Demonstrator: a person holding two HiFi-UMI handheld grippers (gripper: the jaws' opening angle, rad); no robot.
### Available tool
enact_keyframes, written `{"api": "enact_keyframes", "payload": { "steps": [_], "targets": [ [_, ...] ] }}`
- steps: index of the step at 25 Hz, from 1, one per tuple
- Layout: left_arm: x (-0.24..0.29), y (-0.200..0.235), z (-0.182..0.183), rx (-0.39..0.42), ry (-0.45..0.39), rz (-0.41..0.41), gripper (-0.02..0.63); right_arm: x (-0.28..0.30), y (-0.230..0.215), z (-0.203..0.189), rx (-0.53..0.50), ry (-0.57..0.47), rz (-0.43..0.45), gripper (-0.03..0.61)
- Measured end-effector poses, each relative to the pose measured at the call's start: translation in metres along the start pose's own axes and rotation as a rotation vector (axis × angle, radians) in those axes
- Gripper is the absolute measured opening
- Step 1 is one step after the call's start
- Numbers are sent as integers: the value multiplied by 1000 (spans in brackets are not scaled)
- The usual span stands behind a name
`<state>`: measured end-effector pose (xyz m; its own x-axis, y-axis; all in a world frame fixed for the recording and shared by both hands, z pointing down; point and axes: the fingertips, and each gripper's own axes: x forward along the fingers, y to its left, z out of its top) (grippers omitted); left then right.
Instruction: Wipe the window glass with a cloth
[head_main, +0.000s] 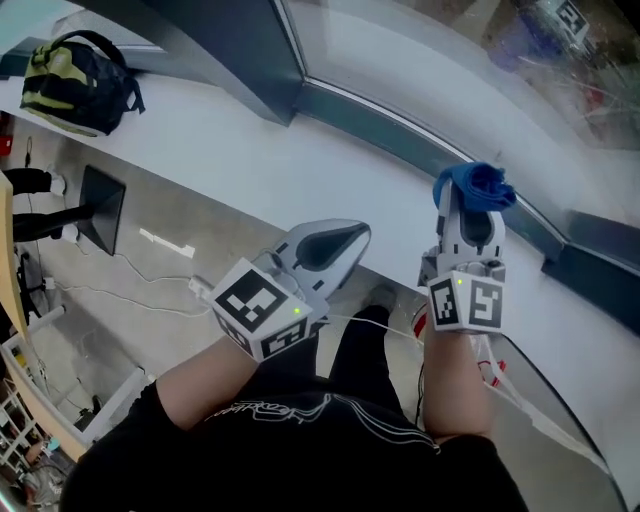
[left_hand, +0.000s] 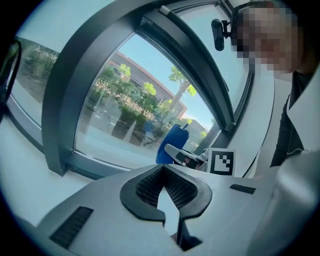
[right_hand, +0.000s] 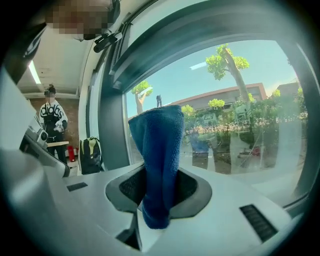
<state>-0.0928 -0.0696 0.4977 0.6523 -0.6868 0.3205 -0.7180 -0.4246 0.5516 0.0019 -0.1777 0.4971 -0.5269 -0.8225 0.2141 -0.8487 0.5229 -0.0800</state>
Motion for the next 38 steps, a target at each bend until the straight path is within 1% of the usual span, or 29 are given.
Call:
{"api": "enact_keyframes", "payload": {
  "steps": [9, 12, 17, 20, 24, 26, 30, 38],
  "targets": [
    [-82, 106, 9, -58, -32, 115, 5, 100, 117, -25, -12, 26, 121, 92],
    [-97, 124, 7, -75, -41, 143, 5, 122, 135, -32, -6, 20, 133, 93],
    [-122, 148, 10, -88, -42, 167, 5, 166, 164, -44, -15, 30, 149, 92],
    [-131, 158, 9, -88, -37, 175, 5, 193, 169, -50, -36, 40, 138, 94],
    [-140, 167, 2, -114, -39, 180, 5, 222, 172, -51, -10, 49, 117, 93],
    [-140, 169, -2, -124, -37, 172, 5, 233, 175, -50, -20, 48, 117, 94],
    [-143, 171, -5, -133, -34, 160, 5, 249, 179, -53, -49, 55, 105, 92],
    [-147, 180, -5, -138, -35, 173, 5, 264, 175, -60, -48, 58, 79, 93]
  ]
}}
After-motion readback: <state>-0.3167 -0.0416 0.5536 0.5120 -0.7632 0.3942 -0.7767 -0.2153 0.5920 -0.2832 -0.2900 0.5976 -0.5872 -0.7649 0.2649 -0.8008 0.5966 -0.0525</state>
